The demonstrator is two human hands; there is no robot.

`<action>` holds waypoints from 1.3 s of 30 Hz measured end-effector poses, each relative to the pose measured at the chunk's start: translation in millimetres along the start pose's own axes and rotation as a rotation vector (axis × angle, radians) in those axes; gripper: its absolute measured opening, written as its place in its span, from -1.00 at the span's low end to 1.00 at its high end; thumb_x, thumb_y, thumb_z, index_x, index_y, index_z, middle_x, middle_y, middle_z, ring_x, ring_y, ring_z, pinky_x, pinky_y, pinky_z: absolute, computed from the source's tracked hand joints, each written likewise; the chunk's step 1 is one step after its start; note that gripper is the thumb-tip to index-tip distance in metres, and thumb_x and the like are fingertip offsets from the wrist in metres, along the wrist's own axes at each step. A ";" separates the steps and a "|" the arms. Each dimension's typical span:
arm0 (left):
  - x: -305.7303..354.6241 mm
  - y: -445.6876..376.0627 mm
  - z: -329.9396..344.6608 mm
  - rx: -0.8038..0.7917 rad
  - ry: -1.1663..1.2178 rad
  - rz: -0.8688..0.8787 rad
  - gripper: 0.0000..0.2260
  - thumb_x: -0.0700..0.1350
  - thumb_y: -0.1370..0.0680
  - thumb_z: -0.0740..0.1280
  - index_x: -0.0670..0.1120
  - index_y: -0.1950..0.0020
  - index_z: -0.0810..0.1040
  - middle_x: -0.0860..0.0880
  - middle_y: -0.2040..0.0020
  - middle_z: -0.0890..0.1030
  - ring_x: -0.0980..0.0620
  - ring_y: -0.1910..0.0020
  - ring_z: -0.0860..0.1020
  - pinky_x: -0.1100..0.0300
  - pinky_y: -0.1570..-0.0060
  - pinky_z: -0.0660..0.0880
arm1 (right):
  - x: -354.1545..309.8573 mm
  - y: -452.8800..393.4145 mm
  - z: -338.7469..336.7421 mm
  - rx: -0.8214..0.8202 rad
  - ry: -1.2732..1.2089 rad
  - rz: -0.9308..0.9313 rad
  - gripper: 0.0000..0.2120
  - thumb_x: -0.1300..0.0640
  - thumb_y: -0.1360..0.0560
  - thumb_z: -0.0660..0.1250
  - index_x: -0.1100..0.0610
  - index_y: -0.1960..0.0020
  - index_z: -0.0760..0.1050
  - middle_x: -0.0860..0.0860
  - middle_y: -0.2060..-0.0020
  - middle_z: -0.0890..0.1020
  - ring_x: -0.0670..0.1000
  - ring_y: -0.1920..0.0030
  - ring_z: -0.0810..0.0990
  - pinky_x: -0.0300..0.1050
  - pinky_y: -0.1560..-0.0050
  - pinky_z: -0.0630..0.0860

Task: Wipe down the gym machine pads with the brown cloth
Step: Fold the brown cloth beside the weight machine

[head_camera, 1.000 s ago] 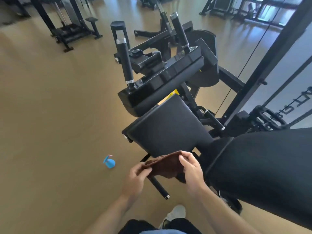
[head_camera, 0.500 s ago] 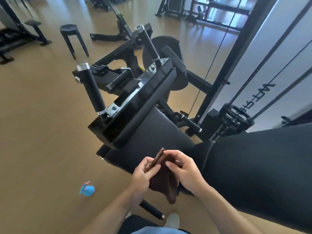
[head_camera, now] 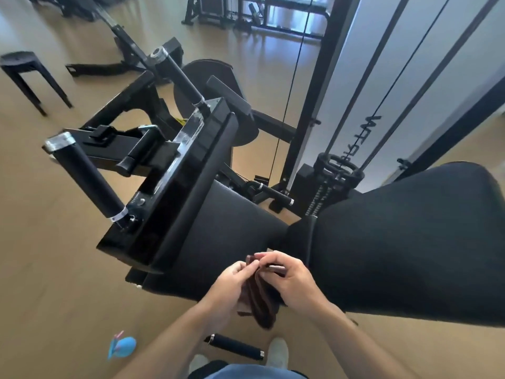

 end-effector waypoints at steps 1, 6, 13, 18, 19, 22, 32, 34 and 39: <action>-0.4 -2.8 -0.4 0.017 0.004 -0.010 -0.76 0.00 -0.66 0.27 -0.17 -0.09 0.57 -0.17 0.06 0.72 -0.10 0.11 0.71 0.06 0.24 0.59 | 1.1 0.9 -0.1 0.034 0.002 -0.012 -0.88 0.42 -0.56 0.37 0.27 -0.01 0.65 -0.04 -0.11 0.71 -0.23 -0.13 0.66 -0.28 -0.06 0.60; -1.7 -12.9 -17.2 0.221 0.080 -0.013 -0.76 -0.16 -0.68 0.16 -0.25 -0.16 0.57 -0.26 0.04 0.73 -0.22 0.09 0.73 -0.07 0.16 0.66 | 5.1 2.2 -13.7 0.134 -0.064 -0.028 -0.90 0.35 -0.59 0.37 0.20 0.06 0.61 0.04 -0.04 0.74 -0.01 -0.09 0.71 -0.16 -0.02 0.65; -13.6 -11.3 -82.4 0.587 0.114 -0.031 -0.78 -0.28 -0.62 0.13 -0.22 -0.22 0.47 -0.37 0.09 0.68 -0.20 0.32 0.72 0.01 0.31 0.66 | -2.3 1.2 -58.4 0.176 0.001 -0.014 -0.95 0.36 -0.55 0.42 0.30 0.06 0.55 0.17 0.19 0.73 0.22 0.11 0.72 0.08 0.04 0.68; -13.9 -9.8 -100.0 0.574 0.090 -0.023 -0.69 -0.31 -0.66 0.08 -0.20 -0.36 0.44 -0.32 -0.04 0.65 -0.27 0.12 0.71 -0.05 0.12 0.64 | -10.8 2.5 -70.3 0.130 0.042 0.048 -0.88 0.37 -0.46 0.51 0.34 0.07 0.57 0.14 0.23 0.73 0.07 0.22 0.72 -0.11 0.16 0.66; -14.6 -11.5 -102.0 0.573 0.074 -0.023 -0.71 -0.30 -0.66 0.09 -0.26 -0.30 0.51 -0.33 -0.05 0.65 -0.25 0.08 0.70 -0.06 0.07 0.63 | -11.3 2.4 -70.0 0.127 0.037 0.059 -0.86 0.38 -0.44 0.52 0.33 0.06 0.58 0.15 0.23 0.72 0.07 0.22 0.72 -0.08 0.14 0.66; -13.2 -13.0 -99.8 0.515 0.080 -0.035 -0.78 -0.30 -0.63 0.20 -0.28 -0.16 0.62 -0.31 -0.05 0.68 -0.22 -0.02 0.68 -0.07 -0.11 0.59 | -12.0 2.2 -69.5 0.155 0.014 0.095 -0.81 0.37 -0.40 0.56 0.21 0.02 0.68 0.12 0.22 0.72 0.06 0.19 0.72 -0.09 0.07 0.68; -4.6 3.8 -108.2 0.483 -0.418 0.157 -0.87 -0.14 -0.60 0.39 -0.11 0.09 0.71 -0.06 0.23 0.75 -0.07 0.13 0.73 0.01 0.05 0.67 | -8.9 12.4 -83.3 0.378 -0.186 0.117 -0.90 0.29 -0.47 0.52 0.14 0.05 0.75 0.07 0.19 0.77 -0.01 0.15 0.74 -0.20 0.03 0.64; -11.0 3.8 -112.3 0.476 -0.543 0.153 -0.81 -0.05 -0.62 0.36 -0.02 0.12 0.73 -0.03 0.22 0.74 -0.04 0.12 0.70 0.05 0.04 0.63 | -10.8 13.7 -75.2 0.345 -0.235 0.102 -0.90 0.31 -0.46 0.52 0.15 0.08 0.75 0.09 0.20 0.76 0.01 0.16 0.72 -0.21 0.07 0.64; -8.3 13.8 -109.4 0.549 -0.929 0.201 -0.83 -0.06 -0.53 0.44 0.15 -0.10 0.67 0.07 -0.17 0.53 0.01 -0.28 0.45 0.14 -0.31 0.38 | -32.1 12.1 -61.1 0.212 -0.147 0.041 -0.90 0.31 -0.42 0.56 0.17 0.09 0.75 0.13 0.16 0.77 0.13 0.08 0.75 -0.05 -0.08 0.67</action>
Point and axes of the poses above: each hand's wrist, its own y-axis away from the middle knuckle, its own z-axis out of the palm, x = y × z, the point moved 5 cm from there along -y, towards the middle knuckle
